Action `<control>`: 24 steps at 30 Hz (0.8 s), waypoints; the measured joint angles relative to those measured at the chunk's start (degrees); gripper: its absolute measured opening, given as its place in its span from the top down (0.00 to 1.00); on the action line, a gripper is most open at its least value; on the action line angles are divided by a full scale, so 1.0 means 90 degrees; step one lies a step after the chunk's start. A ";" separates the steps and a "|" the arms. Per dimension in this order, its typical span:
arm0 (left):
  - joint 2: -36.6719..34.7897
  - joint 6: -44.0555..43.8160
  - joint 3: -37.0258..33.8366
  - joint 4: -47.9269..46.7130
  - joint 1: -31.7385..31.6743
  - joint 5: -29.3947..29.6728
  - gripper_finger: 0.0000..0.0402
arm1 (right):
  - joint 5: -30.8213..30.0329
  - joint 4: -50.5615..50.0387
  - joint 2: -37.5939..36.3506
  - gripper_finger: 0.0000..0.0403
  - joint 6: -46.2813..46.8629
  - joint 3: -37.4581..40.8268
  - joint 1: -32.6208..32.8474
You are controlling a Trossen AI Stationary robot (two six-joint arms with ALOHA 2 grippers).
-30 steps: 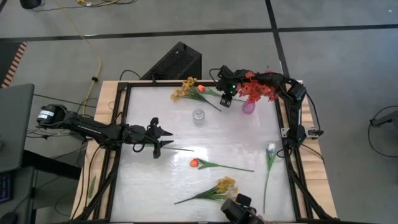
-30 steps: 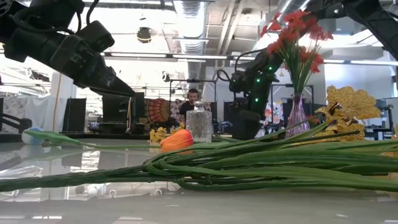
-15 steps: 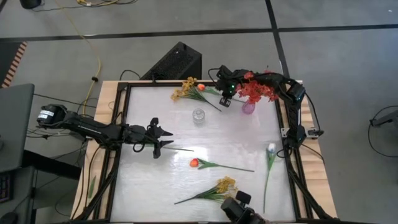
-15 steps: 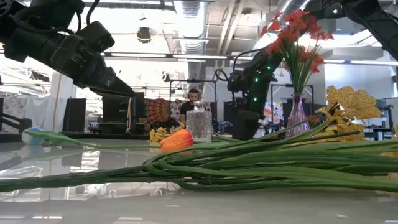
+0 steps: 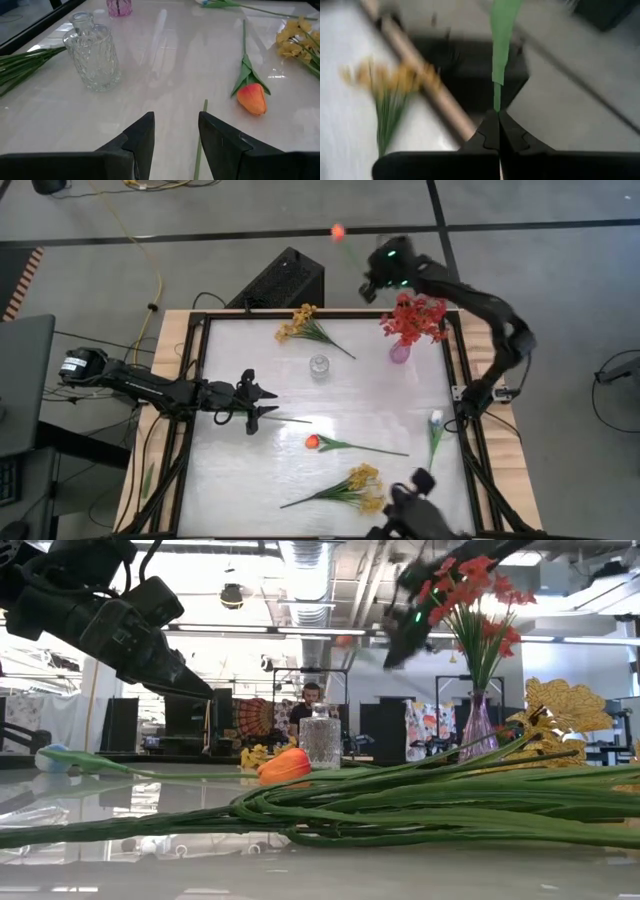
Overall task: Sort flowers into vase by color
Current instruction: Put the top orange flower into the pink flower vase
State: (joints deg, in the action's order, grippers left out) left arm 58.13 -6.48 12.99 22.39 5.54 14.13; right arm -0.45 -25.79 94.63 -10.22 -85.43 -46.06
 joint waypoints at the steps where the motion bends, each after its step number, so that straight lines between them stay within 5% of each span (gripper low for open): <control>1: 0.0000 0.0000 0.0000 0.0002 -0.0001 0.0002 0.64 | -0.0001 0.0154 -0.0222 0.96 0.0105 0.0000 -0.0050; 12: 0.0000 -0.0026 0.0000 0.0007 -0.0002 0.0000 0.64 | 0.0002 0.0993 -0.2613 0.96 0.1240 0.0138 -0.0112; 24: 0.0000 -0.0034 0.0000 0.0125 0.0000 -0.0005 0.64 | -0.0214 0.2500 -0.5699 0.96 0.2083 0.2533 0.0327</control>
State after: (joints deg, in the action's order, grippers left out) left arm 58.13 -6.79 12.99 23.52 5.54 14.09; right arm -2.37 -3.29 43.34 8.52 -62.63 -43.12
